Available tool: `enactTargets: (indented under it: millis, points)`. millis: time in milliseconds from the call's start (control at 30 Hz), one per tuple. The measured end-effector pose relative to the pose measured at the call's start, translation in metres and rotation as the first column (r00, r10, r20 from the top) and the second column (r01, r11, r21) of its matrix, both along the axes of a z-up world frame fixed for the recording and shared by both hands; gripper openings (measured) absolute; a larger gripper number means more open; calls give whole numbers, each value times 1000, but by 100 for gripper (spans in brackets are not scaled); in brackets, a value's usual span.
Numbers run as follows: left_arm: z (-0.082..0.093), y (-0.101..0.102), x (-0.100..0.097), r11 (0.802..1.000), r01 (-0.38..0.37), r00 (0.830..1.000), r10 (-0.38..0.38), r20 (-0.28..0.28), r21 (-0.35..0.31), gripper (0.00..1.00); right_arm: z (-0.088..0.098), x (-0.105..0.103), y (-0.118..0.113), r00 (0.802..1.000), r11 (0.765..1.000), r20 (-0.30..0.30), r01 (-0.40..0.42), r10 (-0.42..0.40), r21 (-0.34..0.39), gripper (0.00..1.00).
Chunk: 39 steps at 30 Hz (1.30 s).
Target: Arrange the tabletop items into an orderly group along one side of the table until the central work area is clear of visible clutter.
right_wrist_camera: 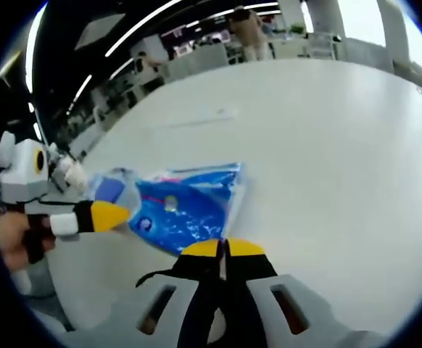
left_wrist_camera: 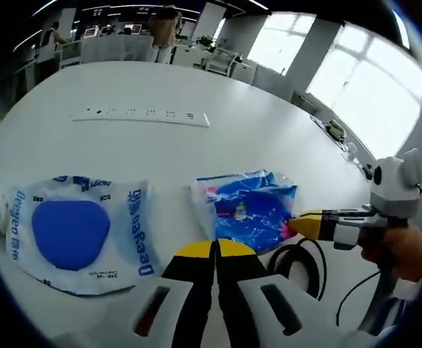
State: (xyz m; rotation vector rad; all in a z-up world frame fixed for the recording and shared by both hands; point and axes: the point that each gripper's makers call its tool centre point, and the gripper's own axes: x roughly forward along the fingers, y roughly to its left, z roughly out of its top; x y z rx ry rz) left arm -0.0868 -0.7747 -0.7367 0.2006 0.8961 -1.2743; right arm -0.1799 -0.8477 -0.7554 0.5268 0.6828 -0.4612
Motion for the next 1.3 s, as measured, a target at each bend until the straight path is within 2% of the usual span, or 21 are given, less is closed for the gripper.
enactTargets:
  millis: [133, 300, 467, 667, 1000, 1067, 1300]
  points:
    - [5, 5, 8, 1000, -6, 1000, 6, 24, -3, 0, 7, 10, 6, 1000, 1000, 20, -19, 19, -9, 0]
    - [3, 19, 16, 1000, -22, 999, 21, 48, 16, 0, 11, 20, 14, 998, 999, 40, -46, 47, -13, 0]
    - [-5, 32, 21, 999, -28, 998, 25, 65, 45, 0, 5, 24, 26, 996, 997, 29, -82, 82, -6, 0]
    - [-9, 36, 22, 998, -30, 998, 27, 54, 57, 0, -2, 24, 34, 995, 995, 13, -98, 98, 4, 0]
    - [-13, 32, 23, 998, -22, 999, 20, 34, 67, 0, -6, 22, 31, 995, 995, -2, -98, 98, 16, 0]
    - [-12, 32, 23, 997, -40, 999, 39, 15, 63, 0, -7, 22, 31, 995, 995, -2, -96, 96, 20, 0]
    - [-12, 35, 24, 996, -55, 998, 55, 7, 65, 0, -10, 21, 33, 996, 995, -5, -85, 85, 48, 0]
